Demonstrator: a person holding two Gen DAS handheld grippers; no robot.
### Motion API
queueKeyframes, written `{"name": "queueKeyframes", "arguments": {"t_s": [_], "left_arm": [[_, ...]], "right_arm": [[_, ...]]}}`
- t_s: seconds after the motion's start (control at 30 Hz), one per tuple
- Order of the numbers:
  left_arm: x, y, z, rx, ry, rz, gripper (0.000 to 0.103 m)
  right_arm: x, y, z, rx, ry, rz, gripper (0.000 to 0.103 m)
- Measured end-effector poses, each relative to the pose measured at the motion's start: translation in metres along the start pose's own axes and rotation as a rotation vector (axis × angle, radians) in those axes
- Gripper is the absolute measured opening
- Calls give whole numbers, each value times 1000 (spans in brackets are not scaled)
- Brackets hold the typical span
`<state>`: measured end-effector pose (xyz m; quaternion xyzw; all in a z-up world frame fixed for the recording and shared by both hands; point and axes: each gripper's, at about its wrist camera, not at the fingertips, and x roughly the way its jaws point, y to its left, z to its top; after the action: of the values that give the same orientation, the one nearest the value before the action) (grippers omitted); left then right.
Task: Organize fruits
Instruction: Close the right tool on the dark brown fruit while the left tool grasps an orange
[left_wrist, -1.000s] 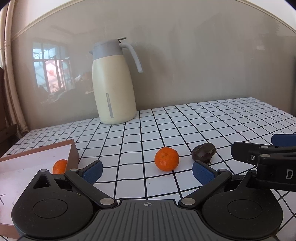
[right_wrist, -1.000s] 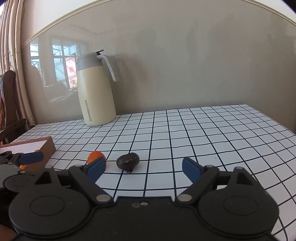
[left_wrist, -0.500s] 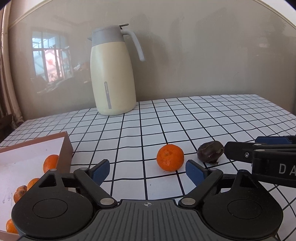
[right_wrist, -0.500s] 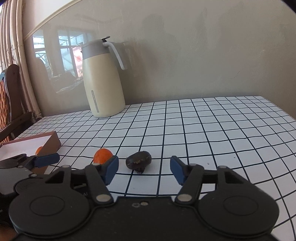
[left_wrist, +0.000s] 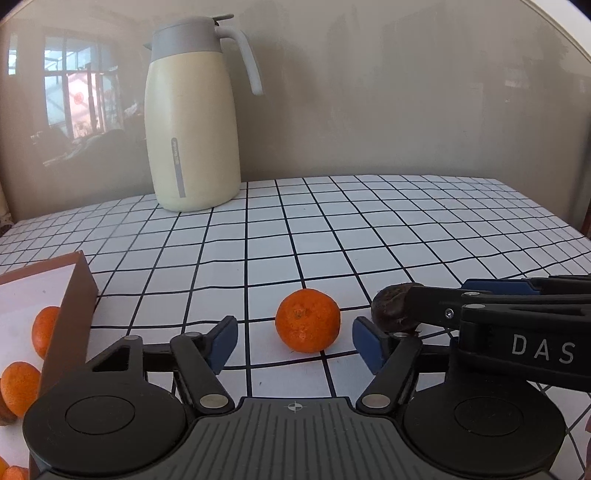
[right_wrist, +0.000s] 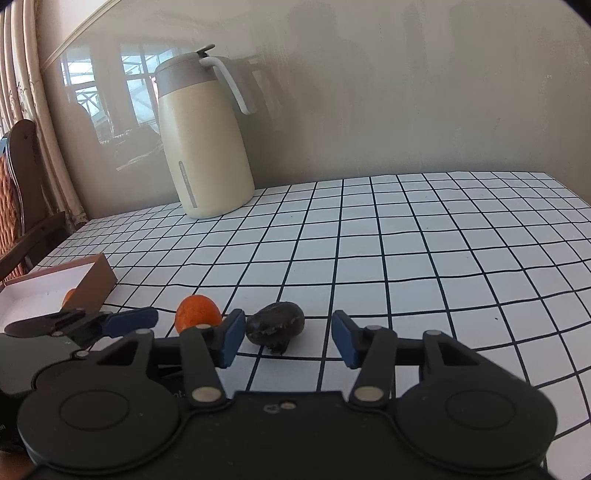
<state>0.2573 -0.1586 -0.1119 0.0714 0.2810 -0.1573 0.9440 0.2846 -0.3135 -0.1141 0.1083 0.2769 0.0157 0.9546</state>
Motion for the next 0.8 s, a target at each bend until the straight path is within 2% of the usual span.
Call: {"name": "queueKeyframes", "arguments": {"t_s": [0.03,0.2,0.23,0.8], "left_arm": [[2,0,1,-3,4,3,60],[7,4,1,-26,22,-24,48],[6,3,1,-23,17,-25,39],[-9,17,-8,13,19,31,39]], "right_arm": [[0,0,0,4,-2,3,44],[7,1,1,23,7,11,44],[8,2,1,23,9,12,44],[30,12,0,42,45,-24,45]]}}
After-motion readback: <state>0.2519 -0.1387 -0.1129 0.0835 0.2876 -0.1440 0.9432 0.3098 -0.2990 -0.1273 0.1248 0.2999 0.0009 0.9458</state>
